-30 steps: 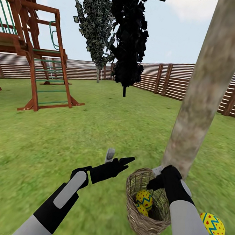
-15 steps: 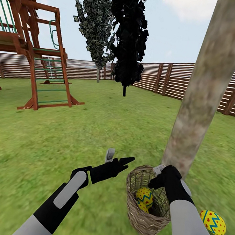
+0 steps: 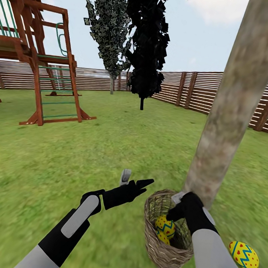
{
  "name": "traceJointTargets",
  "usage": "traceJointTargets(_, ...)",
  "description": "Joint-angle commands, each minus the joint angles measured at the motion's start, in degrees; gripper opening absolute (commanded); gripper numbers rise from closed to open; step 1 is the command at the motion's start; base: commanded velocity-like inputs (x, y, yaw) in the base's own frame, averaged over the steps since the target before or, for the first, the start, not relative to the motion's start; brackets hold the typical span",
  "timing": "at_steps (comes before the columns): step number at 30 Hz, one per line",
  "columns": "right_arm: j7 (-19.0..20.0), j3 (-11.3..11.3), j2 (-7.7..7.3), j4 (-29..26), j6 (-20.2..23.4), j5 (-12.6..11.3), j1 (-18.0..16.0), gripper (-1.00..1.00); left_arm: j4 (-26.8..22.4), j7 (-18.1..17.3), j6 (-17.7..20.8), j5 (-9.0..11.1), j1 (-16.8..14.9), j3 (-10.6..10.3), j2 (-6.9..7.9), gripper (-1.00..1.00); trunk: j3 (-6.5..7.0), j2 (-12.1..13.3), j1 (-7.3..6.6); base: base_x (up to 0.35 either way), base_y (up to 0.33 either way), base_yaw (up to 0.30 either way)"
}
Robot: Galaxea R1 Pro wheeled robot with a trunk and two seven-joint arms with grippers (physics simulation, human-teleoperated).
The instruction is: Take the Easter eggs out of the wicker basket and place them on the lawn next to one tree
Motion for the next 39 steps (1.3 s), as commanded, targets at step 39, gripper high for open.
traceJointTargets(39, -1.98, 1.93, -3.99, 4.60, -7.66, 1.78, -0.05, 1.00, 0.10, 0.09, 0.15, 0.01, -0.03, -0.04, -0.07, 1.00, -3.29, -7.24, 3.96, 0.101, 0.000, 0.000)
